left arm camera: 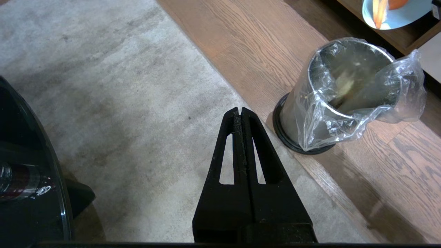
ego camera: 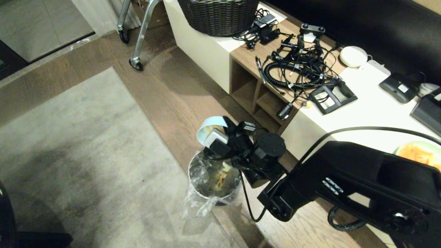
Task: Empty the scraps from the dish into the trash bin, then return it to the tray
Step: Pour the leftover food from the bowl into the trash can
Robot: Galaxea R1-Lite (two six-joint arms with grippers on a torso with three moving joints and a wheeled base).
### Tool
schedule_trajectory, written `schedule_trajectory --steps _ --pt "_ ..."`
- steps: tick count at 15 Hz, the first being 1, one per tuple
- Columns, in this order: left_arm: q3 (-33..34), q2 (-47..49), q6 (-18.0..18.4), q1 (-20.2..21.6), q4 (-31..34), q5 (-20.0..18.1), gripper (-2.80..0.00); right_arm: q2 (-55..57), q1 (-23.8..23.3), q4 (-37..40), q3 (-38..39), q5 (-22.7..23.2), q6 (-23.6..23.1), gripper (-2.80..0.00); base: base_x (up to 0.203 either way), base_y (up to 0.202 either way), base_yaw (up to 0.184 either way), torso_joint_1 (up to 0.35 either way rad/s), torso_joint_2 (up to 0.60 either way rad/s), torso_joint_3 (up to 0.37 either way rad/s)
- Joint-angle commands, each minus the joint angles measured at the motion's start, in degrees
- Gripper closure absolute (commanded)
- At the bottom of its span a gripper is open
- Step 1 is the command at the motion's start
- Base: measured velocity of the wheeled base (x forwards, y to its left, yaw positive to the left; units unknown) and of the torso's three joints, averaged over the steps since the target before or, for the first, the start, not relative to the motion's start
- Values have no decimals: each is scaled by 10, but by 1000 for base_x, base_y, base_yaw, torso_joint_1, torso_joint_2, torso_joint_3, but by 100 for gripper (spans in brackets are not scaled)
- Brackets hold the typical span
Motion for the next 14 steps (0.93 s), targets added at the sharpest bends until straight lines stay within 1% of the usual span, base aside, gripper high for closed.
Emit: schedule_trajectory --steps 1,6,8,11,14 --pt "0 0 0 0 0 0 0 -4 9 -28 0 -1 -9 0 0 0 0 0 0 0" --pt "0 0 0 0 0 0 0 -22 15 -28 0 1 -41 0 0 0 0 0 0 0" --pt "0 0 0 0 0 0 0 -26 16 -28 0 29 -44 0 0 0 0 0 0 0" --pt "0 0 0 0 0 0 0 -43 17 -28 0 35 -56 0 0 0 0 0 0 0" --pt "0 0 0 0 0 0 0 -46 16 -28 0 69 -66 0 0 0 0 0 0 0"
